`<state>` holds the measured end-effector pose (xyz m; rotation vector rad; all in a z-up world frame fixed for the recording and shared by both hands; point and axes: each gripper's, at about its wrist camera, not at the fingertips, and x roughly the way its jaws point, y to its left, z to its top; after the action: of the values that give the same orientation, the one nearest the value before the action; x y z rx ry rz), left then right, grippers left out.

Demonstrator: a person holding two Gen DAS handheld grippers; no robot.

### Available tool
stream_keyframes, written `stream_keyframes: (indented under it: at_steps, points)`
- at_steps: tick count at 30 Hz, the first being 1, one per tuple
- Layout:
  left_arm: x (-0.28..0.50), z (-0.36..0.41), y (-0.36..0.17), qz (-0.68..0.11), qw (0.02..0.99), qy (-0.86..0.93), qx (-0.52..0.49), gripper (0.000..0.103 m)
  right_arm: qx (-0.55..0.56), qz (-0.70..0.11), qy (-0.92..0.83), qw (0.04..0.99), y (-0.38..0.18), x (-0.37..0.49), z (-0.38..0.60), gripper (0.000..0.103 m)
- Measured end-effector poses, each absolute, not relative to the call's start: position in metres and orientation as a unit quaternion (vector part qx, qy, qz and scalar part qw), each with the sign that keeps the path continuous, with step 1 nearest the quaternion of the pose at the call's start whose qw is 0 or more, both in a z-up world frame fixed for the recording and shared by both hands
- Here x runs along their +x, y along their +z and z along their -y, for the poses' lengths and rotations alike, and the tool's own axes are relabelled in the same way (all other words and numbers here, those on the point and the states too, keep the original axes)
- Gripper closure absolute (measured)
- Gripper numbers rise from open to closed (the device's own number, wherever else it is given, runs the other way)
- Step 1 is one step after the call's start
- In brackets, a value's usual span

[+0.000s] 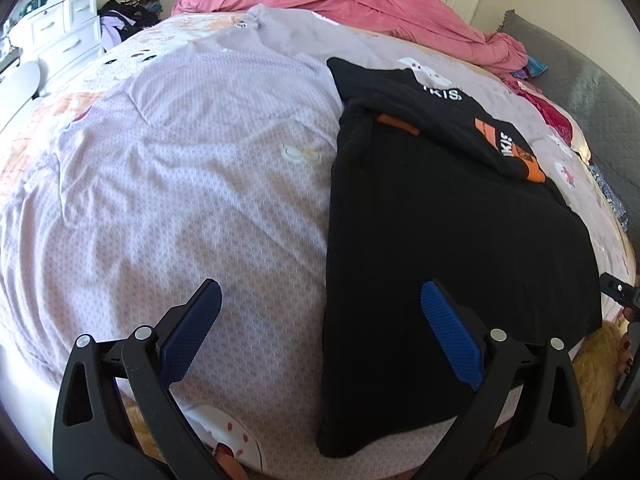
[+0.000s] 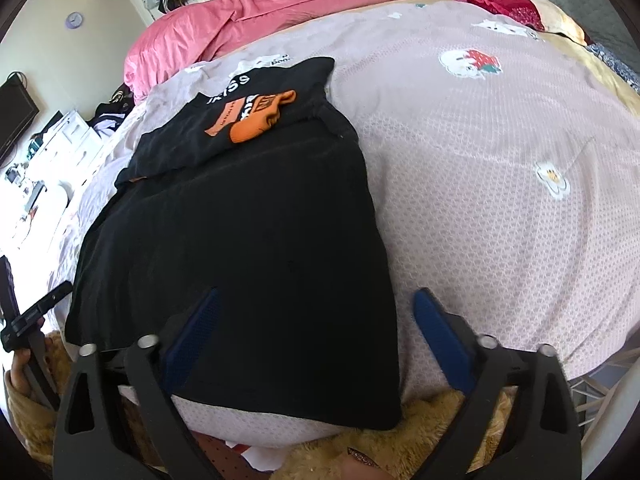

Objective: Fold small clothes

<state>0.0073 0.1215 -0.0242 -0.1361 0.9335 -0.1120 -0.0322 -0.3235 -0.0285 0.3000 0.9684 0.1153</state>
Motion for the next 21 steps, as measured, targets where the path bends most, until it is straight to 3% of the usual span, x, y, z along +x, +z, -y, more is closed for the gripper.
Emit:
stream_keyframes:
  at_steps: [5,10,19,21]
  points:
    - [-0.001,-0.119,-0.029,-0.461,0.883,-0.057,-0.063,0.009,0.164,-0.472,0.06,0.864,-0.035,-0.031,0.329,0.042]
    - [-0.005,-0.116,-0.032,-0.468,0.879,-0.067,-0.061,0.009,0.171,-0.466,0.07,0.865,-0.034,-0.034,0.334,0.089]
    - [-0.008,-0.11,-0.033,-0.466,0.877,-0.091,-0.066,0.011,0.19,-0.441,0.113,0.87,-0.024,-0.043,0.336,0.091]
    - [-0.009,-0.11,-0.034,-0.468,0.875,-0.099,-0.075,0.022,0.192,-0.443,0.115,0.868,-0.024,-0.042,0.336,0.089]
